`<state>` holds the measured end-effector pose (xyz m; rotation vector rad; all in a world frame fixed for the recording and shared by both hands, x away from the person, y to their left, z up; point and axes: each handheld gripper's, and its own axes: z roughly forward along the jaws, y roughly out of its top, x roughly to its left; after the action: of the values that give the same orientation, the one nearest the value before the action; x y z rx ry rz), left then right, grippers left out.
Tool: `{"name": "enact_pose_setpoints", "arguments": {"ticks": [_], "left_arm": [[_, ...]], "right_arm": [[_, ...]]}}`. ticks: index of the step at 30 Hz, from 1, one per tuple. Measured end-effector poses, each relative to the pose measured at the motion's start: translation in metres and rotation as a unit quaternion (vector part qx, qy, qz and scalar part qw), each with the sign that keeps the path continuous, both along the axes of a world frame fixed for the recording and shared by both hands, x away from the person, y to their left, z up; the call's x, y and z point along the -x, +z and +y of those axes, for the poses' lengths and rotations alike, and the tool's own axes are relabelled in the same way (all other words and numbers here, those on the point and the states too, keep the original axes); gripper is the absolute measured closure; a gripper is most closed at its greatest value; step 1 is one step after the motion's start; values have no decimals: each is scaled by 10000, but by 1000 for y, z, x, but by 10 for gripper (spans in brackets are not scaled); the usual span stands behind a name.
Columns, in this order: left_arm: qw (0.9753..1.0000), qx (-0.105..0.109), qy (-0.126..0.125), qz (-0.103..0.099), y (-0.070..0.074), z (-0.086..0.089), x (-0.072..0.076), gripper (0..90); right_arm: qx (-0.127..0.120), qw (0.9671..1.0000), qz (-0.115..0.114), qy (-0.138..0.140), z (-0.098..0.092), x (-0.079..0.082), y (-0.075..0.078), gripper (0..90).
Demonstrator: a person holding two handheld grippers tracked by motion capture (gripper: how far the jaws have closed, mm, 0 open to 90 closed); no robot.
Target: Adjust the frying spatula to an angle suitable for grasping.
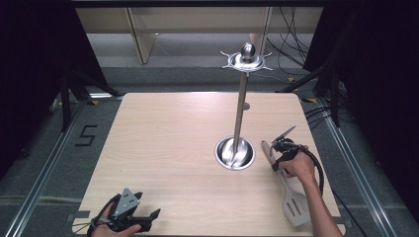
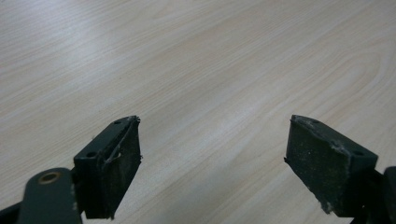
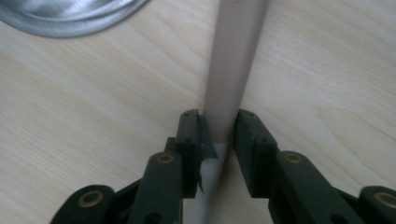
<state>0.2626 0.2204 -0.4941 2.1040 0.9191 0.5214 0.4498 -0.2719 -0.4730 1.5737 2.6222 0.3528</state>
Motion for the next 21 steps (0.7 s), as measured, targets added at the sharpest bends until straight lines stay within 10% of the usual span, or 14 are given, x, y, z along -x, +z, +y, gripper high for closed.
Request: {"name": "enact_pose_setpoints", "arguments": {"ticks": [14,21], "left_arm": [[10000,44,15,-22,0,-1,0,173],[10000,53,20,-20,-1,-1,0,173]], "right_arm": [[-618,9978,-226,-64,-10,6,10,760],[-1002,9916,-819,-44,-22,20,29,761]]}}
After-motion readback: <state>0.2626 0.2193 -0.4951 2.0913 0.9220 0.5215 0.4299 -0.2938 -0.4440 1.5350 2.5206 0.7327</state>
